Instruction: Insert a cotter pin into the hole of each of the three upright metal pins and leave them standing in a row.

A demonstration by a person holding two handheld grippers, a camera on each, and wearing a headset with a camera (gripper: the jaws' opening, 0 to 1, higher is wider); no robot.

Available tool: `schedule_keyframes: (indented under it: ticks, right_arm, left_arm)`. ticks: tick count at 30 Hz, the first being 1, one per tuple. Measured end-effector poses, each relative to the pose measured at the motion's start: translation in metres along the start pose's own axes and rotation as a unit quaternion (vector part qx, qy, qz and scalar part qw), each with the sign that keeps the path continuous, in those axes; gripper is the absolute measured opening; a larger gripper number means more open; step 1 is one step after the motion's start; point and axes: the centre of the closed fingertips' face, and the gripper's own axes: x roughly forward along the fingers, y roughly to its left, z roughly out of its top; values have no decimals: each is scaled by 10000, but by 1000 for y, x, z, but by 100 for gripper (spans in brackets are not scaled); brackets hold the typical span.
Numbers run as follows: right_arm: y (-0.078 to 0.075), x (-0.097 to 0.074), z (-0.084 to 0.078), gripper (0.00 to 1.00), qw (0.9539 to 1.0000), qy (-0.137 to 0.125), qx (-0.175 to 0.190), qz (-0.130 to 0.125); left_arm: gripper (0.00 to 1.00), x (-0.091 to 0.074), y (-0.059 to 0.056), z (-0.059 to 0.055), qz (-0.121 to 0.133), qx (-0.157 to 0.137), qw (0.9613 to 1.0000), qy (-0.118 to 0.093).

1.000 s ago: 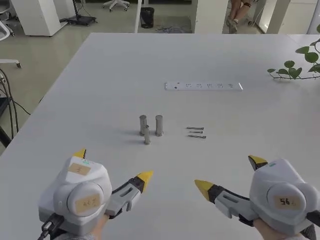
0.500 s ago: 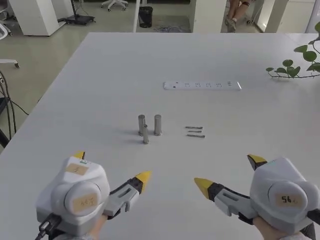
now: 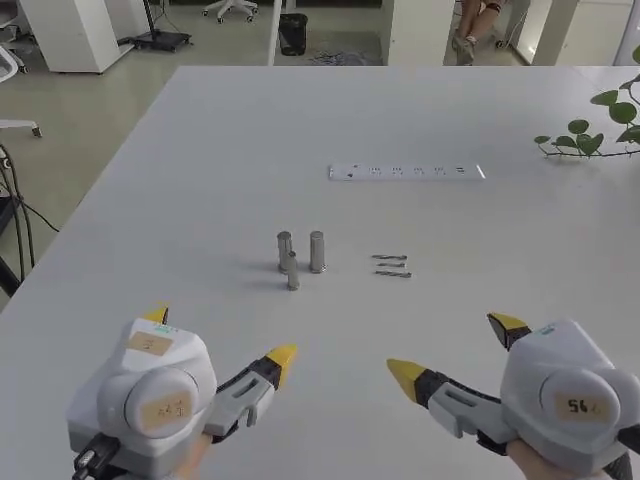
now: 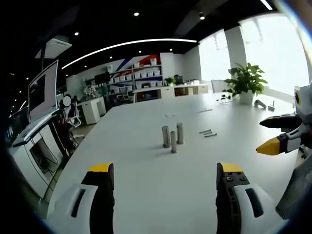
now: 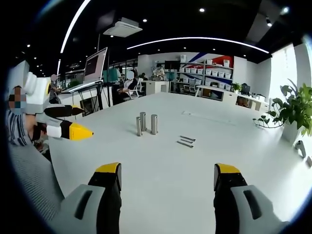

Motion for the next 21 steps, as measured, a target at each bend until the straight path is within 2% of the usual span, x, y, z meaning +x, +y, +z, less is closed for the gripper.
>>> schedule_keyframes:
  ticks: [12, 21]
  right_arm:
    - [-2, 0, -2, 76, 10000, 40, 74, -25]
    - [3, 0, 0, 76, 9998, 8, 193, 110]
  left_arm:
    - [82, 0, -2, 0, -28, 29, 10000, -10]
    - [79, 0, -1, -2, 2, 41, 10000, 55]
